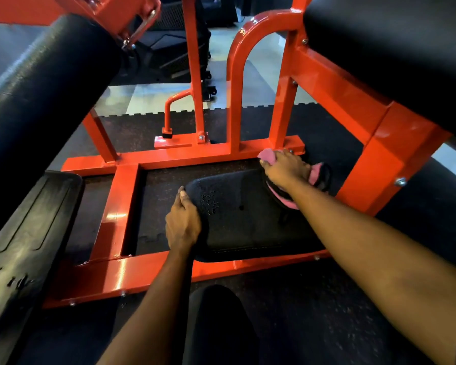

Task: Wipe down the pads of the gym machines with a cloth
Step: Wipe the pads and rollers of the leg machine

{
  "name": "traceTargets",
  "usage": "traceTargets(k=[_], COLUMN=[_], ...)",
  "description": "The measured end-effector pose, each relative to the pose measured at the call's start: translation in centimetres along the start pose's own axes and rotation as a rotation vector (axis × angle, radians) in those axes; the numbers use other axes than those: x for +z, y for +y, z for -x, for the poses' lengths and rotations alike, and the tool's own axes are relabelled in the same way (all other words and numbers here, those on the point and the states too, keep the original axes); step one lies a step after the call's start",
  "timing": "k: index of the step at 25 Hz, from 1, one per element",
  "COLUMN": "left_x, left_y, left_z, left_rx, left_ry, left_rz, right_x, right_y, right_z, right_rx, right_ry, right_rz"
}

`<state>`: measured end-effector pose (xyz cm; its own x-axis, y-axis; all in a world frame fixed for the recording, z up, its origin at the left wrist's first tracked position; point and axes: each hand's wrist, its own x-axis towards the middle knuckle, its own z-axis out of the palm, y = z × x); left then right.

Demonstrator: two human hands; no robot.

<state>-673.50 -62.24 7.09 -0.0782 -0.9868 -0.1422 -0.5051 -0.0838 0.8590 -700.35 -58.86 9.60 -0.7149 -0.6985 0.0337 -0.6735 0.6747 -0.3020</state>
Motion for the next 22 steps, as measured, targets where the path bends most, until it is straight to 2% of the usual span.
traceTargets(k=[2,4,9,13,15,17,20,22], left_x=[0.0,0.0,-0.2,-0.2,-0.2,-0.1,0.0,0.2], left_y=[0.0,0.0,0.1,0.2,0.1,0.0,-0.1,-0.1], left_z=[0.0,0.0,0.6,0.6,0.4,0.1,0.0,-0.1], left_rx=[-0.007,-0.013,-0.007,-0.011,-0.013,-0.007,0.024,0.027], left_ry=[0.004,0.001,0.0,-0.001,0.004,-0.002,0.003,0.014], left_rz=[0.012,0.015,0.016,0.017,0.022,0.022,0.029,0.022], right_x=[-1.1,-1.8,-1.2,1.4,1.3,0.5,-2.1,-2.6], right_y=[2.5,4.7,6.2,3.9,3.8,5.2,6.6,5.5], right_z=[0.7,2.7,11.2,17.0,16.0,11.7,3.7,1.4], right_rx=[0.153,0.253,0.146,0.112,0.073,0.11,0.376,0.413], right_ry=[-0.035,-0.055,0.103,0.204,0.162,0.037,-0.098,-0.134], right_rz=[-0.121,-0.139,-0.08,0.137,0.144,0.082,-0.2,-0.202])
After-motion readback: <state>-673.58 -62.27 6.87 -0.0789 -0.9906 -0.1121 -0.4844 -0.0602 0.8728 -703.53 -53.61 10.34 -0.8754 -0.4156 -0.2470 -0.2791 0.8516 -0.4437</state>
